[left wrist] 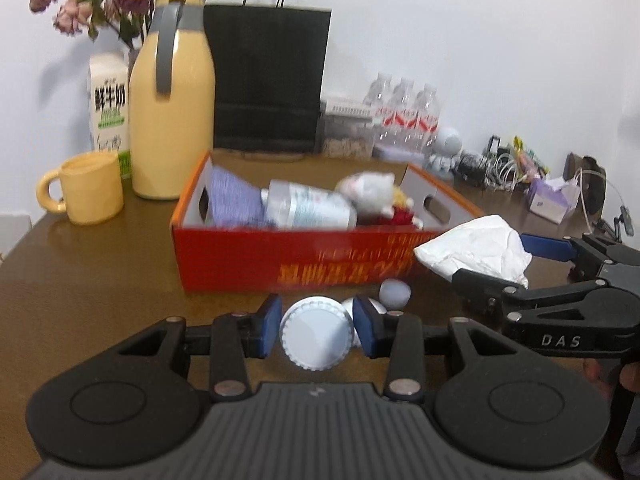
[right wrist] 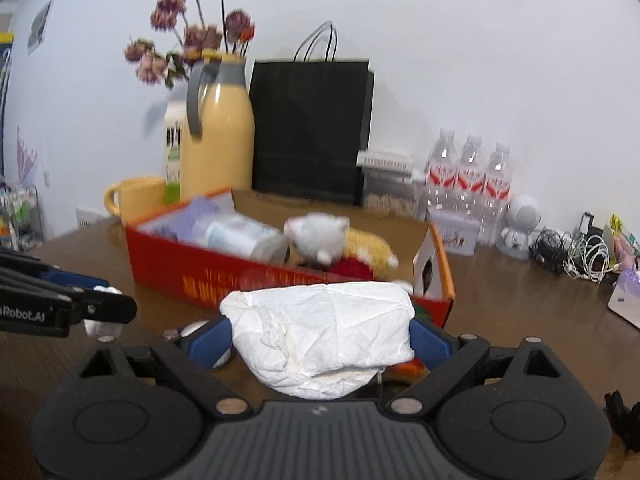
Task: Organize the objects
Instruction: 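Carry the ribbed cap and white tissue over the box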
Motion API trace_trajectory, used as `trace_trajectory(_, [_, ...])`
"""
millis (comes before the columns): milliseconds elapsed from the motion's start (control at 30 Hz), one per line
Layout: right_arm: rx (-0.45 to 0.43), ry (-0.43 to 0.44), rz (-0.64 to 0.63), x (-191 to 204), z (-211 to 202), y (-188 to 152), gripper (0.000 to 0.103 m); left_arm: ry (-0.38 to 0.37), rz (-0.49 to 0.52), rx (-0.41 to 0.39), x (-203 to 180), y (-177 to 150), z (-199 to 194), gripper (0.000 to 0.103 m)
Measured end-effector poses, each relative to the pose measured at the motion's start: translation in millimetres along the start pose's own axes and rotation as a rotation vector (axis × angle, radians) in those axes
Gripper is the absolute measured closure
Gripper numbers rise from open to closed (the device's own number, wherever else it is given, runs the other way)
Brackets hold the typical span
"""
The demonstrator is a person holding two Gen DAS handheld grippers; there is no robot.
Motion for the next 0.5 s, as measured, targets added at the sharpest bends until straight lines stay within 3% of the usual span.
trace_trajectory(233, [-0.062, -0.007, -0.031, -1, 0, 34, 0.008, 0.017, 0.009, -0.112, -5, 48, -7, 0.063])
trace_trajectory(500, [-0.069, 0.003, -0.018, -2, 29, 72, 0.008, 0.04, -0.032, -0.149, 3, 97, 21, 0.063])
Point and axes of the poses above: each gripper's, at about its wrist camera, not at the fingertips, and z roughly the way its jaws point, x to its left, y to its top, the point moved 5 cm from there along z, roughly the way its jaws point, and after that the axes turned 9 degrees about x, right-handed, at the moved point
